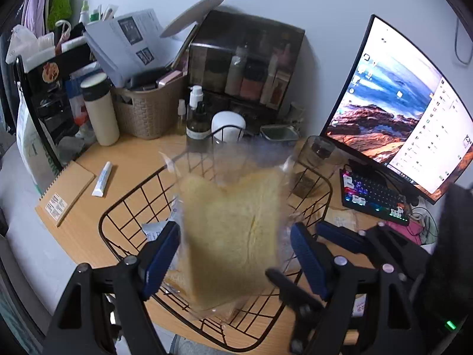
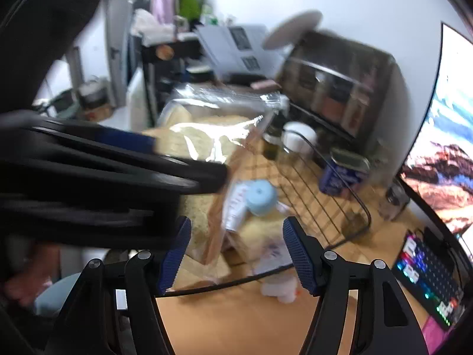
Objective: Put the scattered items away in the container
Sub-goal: 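Carry both items over the wire basket and open both grippers, then move both grippers back toward the remaining desk items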
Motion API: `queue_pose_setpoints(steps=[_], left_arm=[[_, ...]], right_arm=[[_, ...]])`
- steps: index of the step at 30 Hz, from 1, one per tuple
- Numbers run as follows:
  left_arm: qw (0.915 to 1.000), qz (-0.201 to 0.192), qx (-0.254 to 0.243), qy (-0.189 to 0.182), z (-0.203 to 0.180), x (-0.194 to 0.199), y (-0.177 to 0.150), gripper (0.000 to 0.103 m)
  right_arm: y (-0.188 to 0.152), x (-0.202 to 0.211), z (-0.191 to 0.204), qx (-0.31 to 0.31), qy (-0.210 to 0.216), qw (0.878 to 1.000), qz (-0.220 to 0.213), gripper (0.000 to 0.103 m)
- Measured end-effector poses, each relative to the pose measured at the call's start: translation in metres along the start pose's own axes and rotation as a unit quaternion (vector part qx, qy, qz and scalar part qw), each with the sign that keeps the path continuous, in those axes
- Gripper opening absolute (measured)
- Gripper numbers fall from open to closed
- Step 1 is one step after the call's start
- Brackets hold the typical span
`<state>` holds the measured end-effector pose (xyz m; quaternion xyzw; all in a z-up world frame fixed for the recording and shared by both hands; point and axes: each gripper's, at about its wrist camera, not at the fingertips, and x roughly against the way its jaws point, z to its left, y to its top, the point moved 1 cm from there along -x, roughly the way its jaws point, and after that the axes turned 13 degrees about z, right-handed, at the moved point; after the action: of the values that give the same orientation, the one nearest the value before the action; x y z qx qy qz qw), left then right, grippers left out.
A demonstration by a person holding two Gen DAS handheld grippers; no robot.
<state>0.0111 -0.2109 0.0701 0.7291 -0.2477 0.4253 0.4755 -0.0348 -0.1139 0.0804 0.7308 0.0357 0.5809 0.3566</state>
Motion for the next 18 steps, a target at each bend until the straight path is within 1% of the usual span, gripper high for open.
queue_pose_setpoints(steps=[1, 3, 5, 8, 11, 14, 18], left_arm=[[1.0, -0.003, 0.002, 0.001, 0.001, 0.002, 0.0, 0.08], [1.0, -0.005, 0.005, 0.003, 0.002, 0.003, 0.001, 0.08], [1.0, -0.005, 0.003, 0.004, 0.001, 0.003, 0.001, 0.08], [1.0, -0.003, -0.007, 0.0, -0.007, 0.004, -0.001, 0.08], [0.9991, 0.003, -0.041, -0.007, -0.027, 0.003, -0.007, 0.08], [0.9966, 0.015, -0.08, -0.01, -0.054, -0.003, -0.013, 0.08], [0.9918, 0.038, -0.119, -0.029, -0.091, -0.014, -0.027, 0.08]], right_arm=[[0.0, -0.002, -0.003, -0.006, -0.006, 1.0, 0.003, 0.065], [-0.002, 0.0, -0.009, -0.012, -0.003, 1.0, 0.001, 0.065], [-0.003, 0.006, -0.013, -0.014, -0.001, 1.0, -0.005, 0.065], [-0.009, 0.022, -0.022, -0.019, -0.011, 1.0, -0.015, 0.065], [-0.023, 0.045, -0.039, -0.035, -0.028, 0.999, -0.028, 0.065], [-0.049, 0.073, -0.063, -0.064, -0.056, 0.996, -0.036, 0.065], [-0.085, 0.094, -0.097, -0.103, -0.088, 0.99, -0.025, 0.066]])
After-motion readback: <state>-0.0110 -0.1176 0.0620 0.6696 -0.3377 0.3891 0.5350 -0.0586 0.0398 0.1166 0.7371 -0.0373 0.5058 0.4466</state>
